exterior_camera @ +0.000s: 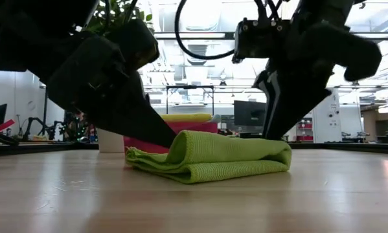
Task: Fold microfiber towels
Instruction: Fold the green microfiber cloth
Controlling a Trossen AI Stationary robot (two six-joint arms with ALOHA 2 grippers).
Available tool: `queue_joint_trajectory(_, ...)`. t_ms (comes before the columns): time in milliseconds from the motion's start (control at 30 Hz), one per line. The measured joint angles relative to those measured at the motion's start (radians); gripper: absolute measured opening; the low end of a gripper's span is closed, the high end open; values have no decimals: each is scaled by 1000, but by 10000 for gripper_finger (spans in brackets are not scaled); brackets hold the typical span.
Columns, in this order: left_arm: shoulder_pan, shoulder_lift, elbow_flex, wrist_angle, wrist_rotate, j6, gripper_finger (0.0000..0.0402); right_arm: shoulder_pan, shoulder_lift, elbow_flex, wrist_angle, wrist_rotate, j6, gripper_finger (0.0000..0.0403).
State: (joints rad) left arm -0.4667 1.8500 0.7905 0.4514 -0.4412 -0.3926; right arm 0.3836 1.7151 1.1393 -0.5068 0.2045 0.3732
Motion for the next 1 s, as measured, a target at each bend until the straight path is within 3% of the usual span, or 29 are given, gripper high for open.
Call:
queue_joint_trajectory(133,0,6,0,-7,4,-20,179,-1,-32,0,-30,-44,46,121)
queue_joint_trajectory(367,1,12,-1,-17,3,-21,179,-64,-115,-4,-39,-21,159,188)
queue_joint_trajectory(533,2,15,-4,-18,3,-20,179,-134,-132,-67,39,-47,219,212)
queue_joint_trajectory(733,2,40,-5,-18,5,-46,179,-219,-110,-177,246,-219,289,235)
queue_joint_trajectory(1000,2,37,-6,-43,16,-65,179,-251,-94,-283,439,-278,357,248)
